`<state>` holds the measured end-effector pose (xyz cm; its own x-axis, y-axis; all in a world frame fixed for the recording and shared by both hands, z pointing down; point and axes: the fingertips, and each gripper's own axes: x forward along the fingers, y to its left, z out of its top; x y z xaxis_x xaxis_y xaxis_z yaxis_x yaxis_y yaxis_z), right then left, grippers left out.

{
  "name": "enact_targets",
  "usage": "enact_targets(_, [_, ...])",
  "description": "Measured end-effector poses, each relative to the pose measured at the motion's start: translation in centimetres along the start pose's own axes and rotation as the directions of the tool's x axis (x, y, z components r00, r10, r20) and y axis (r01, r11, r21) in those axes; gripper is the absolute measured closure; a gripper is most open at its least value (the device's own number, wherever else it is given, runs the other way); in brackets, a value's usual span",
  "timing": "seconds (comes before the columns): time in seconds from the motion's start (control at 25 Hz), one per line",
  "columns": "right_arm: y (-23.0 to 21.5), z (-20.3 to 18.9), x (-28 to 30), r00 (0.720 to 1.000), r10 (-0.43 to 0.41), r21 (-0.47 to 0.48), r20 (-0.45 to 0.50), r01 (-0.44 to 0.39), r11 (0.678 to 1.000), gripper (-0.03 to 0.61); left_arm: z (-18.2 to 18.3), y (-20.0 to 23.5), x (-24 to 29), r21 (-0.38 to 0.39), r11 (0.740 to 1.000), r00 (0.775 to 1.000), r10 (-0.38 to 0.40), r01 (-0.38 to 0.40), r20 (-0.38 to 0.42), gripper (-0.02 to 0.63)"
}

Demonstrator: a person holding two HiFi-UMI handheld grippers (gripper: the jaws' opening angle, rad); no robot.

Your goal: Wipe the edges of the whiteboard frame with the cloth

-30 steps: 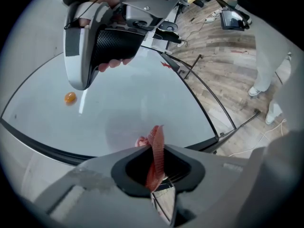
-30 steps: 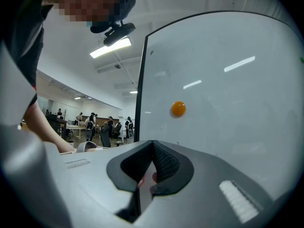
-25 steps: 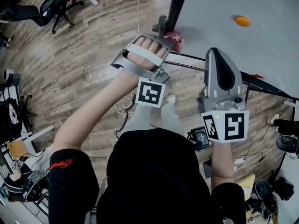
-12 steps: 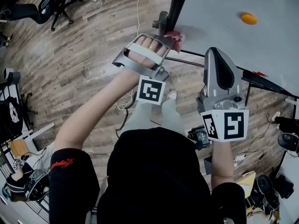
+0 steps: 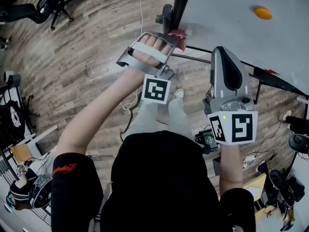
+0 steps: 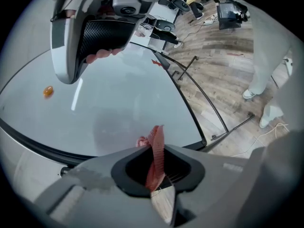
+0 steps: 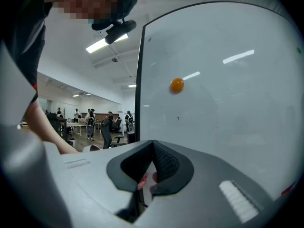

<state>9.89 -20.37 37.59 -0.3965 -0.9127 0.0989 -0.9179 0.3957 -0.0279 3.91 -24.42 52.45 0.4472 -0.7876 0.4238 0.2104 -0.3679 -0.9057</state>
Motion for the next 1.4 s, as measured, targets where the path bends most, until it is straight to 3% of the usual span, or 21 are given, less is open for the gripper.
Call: enact_targets(1.4, [-0.6,-6.3,-1.1,0.994,-0.02,0.051,-0.107,0.026,0.998,0.577,1.7,-8.0,2.6,-0.026,0.997,0.997,-0.074,0.075,0.008,0.561])
